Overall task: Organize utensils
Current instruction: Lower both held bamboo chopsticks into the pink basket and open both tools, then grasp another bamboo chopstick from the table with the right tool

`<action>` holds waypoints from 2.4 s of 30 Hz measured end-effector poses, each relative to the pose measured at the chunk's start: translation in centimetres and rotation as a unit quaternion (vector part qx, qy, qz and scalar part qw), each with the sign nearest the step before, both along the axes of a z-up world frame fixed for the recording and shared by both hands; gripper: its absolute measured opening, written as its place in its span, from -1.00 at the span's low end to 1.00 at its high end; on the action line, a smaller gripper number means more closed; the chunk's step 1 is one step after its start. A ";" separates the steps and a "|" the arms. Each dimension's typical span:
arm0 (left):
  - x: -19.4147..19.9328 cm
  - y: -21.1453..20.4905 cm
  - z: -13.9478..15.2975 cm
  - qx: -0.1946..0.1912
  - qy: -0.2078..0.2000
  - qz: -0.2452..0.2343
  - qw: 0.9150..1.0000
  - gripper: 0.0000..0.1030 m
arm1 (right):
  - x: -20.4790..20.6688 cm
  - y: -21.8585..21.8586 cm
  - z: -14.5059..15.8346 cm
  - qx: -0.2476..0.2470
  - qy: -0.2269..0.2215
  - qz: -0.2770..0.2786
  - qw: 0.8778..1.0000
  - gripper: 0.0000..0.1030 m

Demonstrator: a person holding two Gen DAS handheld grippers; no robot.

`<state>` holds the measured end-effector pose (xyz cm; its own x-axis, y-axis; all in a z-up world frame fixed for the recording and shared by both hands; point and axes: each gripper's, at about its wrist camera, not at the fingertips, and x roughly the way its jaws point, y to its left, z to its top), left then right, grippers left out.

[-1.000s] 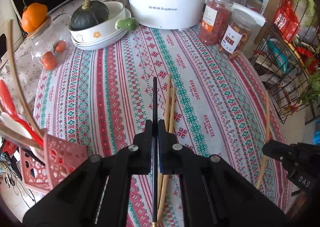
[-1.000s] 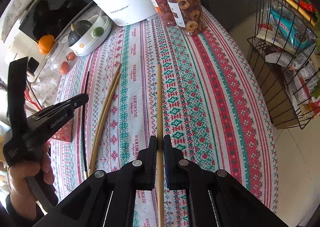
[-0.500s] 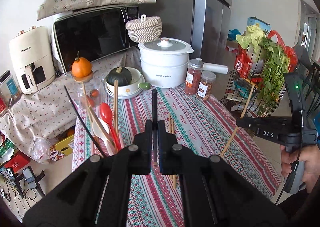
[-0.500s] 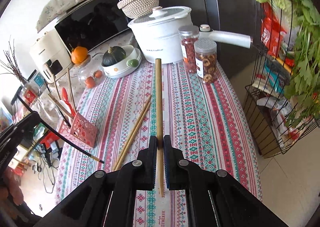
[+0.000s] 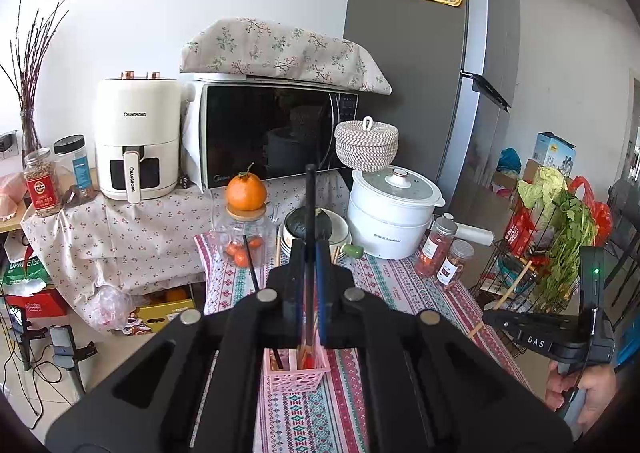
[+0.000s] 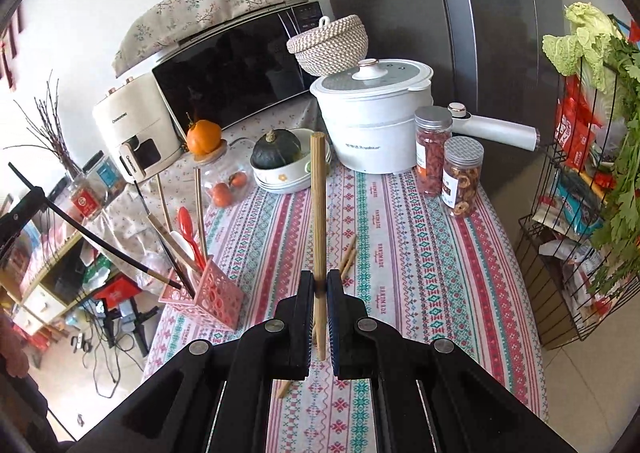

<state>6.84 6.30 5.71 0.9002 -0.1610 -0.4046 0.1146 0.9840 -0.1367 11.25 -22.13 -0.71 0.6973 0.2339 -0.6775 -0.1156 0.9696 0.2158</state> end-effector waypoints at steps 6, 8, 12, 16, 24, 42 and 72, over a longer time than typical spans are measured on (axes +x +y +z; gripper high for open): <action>2.7 1.0 -2.8 0.002 0.045 0.014 0.999 -0.89 | 1.0 2.1 -0.5 0.006 0.000 0.013 1.000 -0.88; 3.8 1.1 -4.0 0.001 0.071 0.015 0.997 -0.89 | 1.2 2.7 -0.6 0.009 -0.002 0.017 1.000 -0.87; 5.3 1.0 -5.8 -0.003 0.107 0.015 0.994 -0.89 | 1.4 3.8 -0.6 0.018 -0.009 0.028 0.999 -0.87; 6.2 1.0 -6.8 -0.020 0.121 0.007 0.992 -0.88 | 1.5 4.9 -0.4 0.027 -0.019 0.040 0.999 -0.88; 6.2 1.3 -7.2 -0.039 0.137 -0.004 0.990 -0.20 | 1.6 6.5 -0.1 0.040 -0.034 0.057 0.997 -0.87; 3.5 4.8 -10.9 -0.017 0.212 0.079 0.974 0.76 | 2.7 12.2 2.5 0.052 -0.100 0.102 0.988 -0.87; 2.4 2.1 -11.7 0.022 0.229 0.042 0.972 0.83 | 4.1 7.5 -2.0 0.051 -0.005 0.058 0.997 0.52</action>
<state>9.27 8.44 -5.98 0.6337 -0.0682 -0.7706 -0.0291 0.9933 -0.1119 15.31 -14.61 -2.73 0.6684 0.3814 -0.6386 -0.2288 0.9223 0.3114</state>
